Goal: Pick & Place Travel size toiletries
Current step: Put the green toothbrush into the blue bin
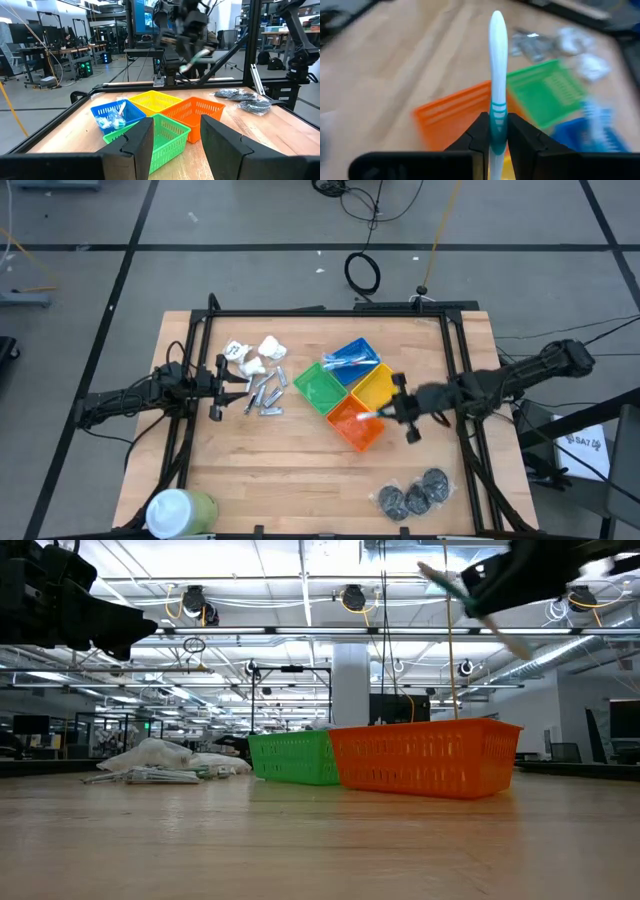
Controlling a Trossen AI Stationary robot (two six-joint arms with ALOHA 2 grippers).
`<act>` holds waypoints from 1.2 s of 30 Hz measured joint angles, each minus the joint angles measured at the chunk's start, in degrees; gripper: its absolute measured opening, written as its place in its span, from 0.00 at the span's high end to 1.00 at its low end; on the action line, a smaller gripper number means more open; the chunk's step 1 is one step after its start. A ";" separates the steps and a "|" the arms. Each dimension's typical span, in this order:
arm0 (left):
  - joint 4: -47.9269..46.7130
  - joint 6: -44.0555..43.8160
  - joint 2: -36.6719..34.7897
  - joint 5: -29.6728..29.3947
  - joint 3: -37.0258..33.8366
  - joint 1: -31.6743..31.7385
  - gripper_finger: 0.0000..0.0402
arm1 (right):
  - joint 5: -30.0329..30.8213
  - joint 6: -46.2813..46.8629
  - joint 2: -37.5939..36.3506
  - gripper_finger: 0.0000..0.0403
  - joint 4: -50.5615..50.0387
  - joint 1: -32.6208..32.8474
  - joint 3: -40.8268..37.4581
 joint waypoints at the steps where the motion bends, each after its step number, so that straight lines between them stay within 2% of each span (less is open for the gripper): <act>1: -0.01 0.01 0.00 0.02 0.00 0.02 0.60 | -1.22 -1.71 0.01 0.91 1.06 -2.24 0.00; 8: -0.01 0.01 0.00 0.01 -0.02 0.01 0.60 | -15.02 -9.22 3.28 0.91 10.87 -17.75 0.00; 13: -0.02 0.00 0.00 0.00 0.00 0.00 0.60 | -21.78 -12.03 7.33 0.91 17.01 -27.67 0.04; 18: -0.02 0.02 0.00 0.01 -0.01 0.00 0.60 | -27.12 -13.36 13.65 0.91 19.12 -35.07 2.43; 27: 0.00 0.01 0.00 0.02 -0.02 0.02 0.60 | -28.44 -18.82 25.69 0.91 19.48 -38.50 6.78; 36: 0.00 0.01 0.00 0.01 -0.01 0.02 0.60 | -28.15 -23.06 31.76 0.91 20.80 -40.66 6.91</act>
